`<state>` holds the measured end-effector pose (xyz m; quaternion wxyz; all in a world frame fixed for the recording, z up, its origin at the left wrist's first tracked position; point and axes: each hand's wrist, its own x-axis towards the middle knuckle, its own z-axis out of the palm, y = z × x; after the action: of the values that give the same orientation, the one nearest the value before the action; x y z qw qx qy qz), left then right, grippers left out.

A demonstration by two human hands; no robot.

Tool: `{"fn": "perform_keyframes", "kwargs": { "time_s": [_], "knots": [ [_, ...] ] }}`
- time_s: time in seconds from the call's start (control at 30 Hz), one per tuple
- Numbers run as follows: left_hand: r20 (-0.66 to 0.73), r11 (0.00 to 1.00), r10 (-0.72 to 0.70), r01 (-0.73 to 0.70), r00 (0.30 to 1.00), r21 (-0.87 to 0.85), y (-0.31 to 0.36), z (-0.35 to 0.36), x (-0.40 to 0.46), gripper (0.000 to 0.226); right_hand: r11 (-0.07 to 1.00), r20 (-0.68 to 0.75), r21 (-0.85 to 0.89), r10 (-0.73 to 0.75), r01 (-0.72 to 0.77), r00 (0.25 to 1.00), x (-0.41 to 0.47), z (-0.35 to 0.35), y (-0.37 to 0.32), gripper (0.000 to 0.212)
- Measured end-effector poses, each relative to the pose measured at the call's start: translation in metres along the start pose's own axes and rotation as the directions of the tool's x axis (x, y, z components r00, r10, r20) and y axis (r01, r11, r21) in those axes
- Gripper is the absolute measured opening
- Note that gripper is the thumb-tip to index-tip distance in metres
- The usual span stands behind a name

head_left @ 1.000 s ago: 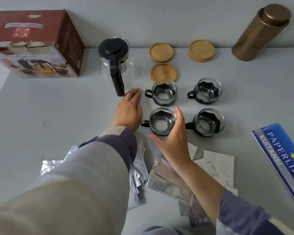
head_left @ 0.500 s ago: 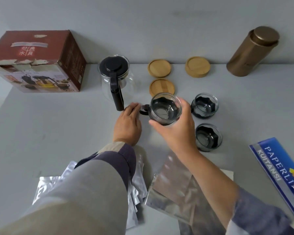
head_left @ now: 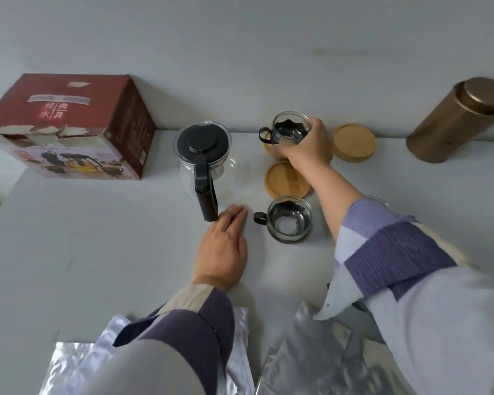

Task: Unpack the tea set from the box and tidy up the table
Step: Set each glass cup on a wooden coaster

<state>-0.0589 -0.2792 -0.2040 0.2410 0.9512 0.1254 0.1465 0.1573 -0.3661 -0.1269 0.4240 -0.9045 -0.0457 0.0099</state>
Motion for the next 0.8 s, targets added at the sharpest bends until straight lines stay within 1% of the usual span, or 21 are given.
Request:
{"fn": "perform_keyframes", "kwargs": {
  "time_s": [0.3, 0.37, 0.47, 0.53, 0.63, 0.73, 0.8],
  "knots": [
    [-0.011, 1.000, -0.005, 0.005, 1.000, -0.011, 0.001, -0.001, 0.001, 0.052, 0.992, 0.018, -0.123, 0.045, -0.042, 0.999, 0.011, 0.019, 0.008, 0.090],
    [-0.014, 1.000, -0.004, 0.004, 1.000, -0.014, 0.001, -0.001, 0.002, 0.052, 0.988, 0.045, -0.143, 0.066, -0.059, 0.997, 0.011, 0.017, 0.006, 0.100],
    [-0.013, 1.000, -0.012, 0.012, 1.000, -0.013, 0.002, -0.002, 0.002, 0.051, 0.980, 0.112, -0.157, 0.141, -0.123, 0.984, 0.008, 0.007, -0.004, 0.126],
    [-0.008, 1.000, -0.021, 0.021, 1.000, -0.006, 0.002, -0.002, 0.002, 0.050, 0.982, 0.147, -0.121, 0.163, -0.145, 0.976, 0.001, -0.003, -0.012, 0.130],
    [-0.009, 1.000, -0.030, 0.030, 1.000, -0.002, 0.004, -0.003, 0.002, 0.050, 0.987, 0.199, -0.045, 0.160, -0.154, 0.967, -0.021, -0.024, -0.020, 0.116],
    [-0.013, 0.999, -0.037, 0.037, 0.999, -0.008, 0.005, -0.003, 0.002, 0.050, 0.992, 0.260, 0.003, 0.124, -0.130, 0.958, -0.056, -0.040, -0.018, 0.100],
    [-0.018, 0.999, -0.036, 0.036, 0.999, -0.008, 0.005, -0.003, 0.002, 0.050, 0.993, 0.276, 0.048, 0.092, -0.109, 0.957, -0.083, -0.045, -0.011, 0.097]
  ]
}}
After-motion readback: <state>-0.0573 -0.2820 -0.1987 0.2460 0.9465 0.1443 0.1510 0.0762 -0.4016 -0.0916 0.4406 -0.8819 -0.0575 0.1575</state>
